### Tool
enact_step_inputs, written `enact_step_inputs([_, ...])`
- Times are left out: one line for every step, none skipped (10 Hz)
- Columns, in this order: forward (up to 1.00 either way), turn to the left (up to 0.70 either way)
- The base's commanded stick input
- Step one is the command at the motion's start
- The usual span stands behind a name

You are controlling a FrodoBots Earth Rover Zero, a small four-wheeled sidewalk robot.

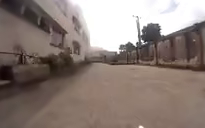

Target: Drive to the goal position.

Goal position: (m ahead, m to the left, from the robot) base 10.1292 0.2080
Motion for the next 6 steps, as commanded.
enact_step_inputs([1.0, 0.0])
enact_step_inputs([1.0, 0.0])
enact_step_inputs([1.0, 0.0])
enact_step_inputs([1.0, 0.0])
enact_step_inputs([1.0, 0.0])
enact_step_inputs([1.0, 0.0])
